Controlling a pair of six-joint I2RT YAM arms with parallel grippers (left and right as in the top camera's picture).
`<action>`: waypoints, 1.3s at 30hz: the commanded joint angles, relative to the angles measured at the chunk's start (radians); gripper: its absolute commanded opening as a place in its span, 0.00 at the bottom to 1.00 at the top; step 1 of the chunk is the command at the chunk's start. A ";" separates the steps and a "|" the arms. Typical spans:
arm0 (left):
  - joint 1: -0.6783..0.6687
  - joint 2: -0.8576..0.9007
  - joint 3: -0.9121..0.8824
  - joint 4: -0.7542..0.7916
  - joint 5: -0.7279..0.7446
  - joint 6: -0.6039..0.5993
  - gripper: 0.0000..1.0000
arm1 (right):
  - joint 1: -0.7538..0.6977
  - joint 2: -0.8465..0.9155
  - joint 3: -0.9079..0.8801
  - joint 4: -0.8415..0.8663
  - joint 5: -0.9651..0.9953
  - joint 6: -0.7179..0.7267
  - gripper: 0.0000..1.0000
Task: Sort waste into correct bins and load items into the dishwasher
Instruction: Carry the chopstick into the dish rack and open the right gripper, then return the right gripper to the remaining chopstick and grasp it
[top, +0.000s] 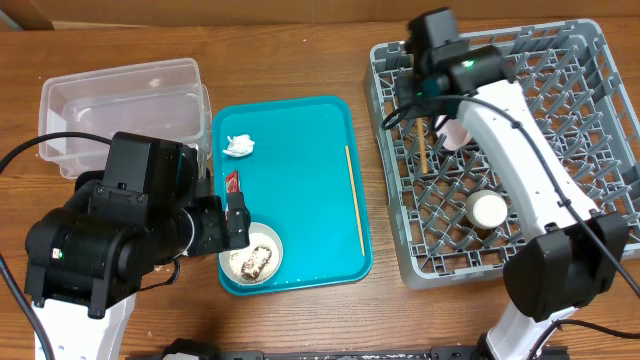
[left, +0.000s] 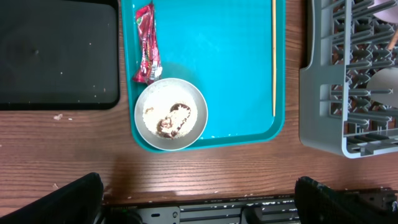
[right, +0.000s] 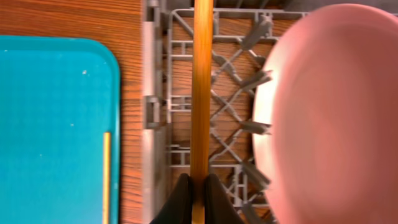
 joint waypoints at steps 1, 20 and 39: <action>-0.004 0.001 0.013 0.002 -0.013 0.016 1.00 | -0.017 0.028 -0.017 0.004 -0.093 -0.059 0.04; -0.004 0.001 0.013 0.002 -0.013 0.016 1.00 | 0.045 0.077 -0.043 -0.039 -0.063 -0.022 0.49; -0.004 0.001 0.013 0.002 -0.013 0.016 1.00 | 0.338 0.040 -0.113 -0.072 -0.109 0.197 0.31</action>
